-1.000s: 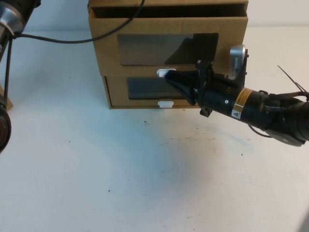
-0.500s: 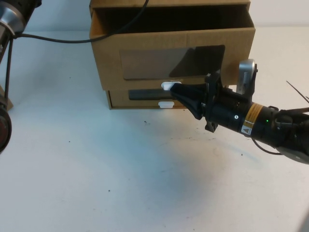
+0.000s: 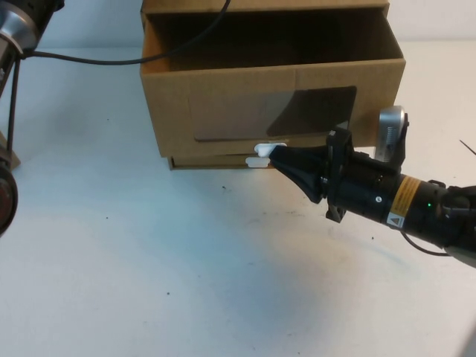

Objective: Open the shoe box
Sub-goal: 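Pull the top drawer of the cardboard box fully open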

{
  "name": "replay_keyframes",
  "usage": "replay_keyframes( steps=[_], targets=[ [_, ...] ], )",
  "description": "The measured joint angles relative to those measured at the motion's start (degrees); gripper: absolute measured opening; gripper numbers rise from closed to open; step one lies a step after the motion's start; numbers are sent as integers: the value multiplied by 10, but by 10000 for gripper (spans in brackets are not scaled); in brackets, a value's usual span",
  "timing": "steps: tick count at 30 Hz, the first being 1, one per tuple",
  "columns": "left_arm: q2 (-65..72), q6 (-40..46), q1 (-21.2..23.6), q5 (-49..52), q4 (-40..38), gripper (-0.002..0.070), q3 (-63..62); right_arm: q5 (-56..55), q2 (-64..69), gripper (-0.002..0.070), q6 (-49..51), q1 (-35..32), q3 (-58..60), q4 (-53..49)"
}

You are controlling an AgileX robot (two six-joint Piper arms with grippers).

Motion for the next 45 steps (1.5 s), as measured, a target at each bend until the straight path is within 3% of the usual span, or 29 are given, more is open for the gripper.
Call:
replay_keyframes(
  steps=[45],
  targets=[
    [0, -2, 0, 6, 0, -11, 0, -12, -96, -1, -4, 41, 128, -27]
  ],
)
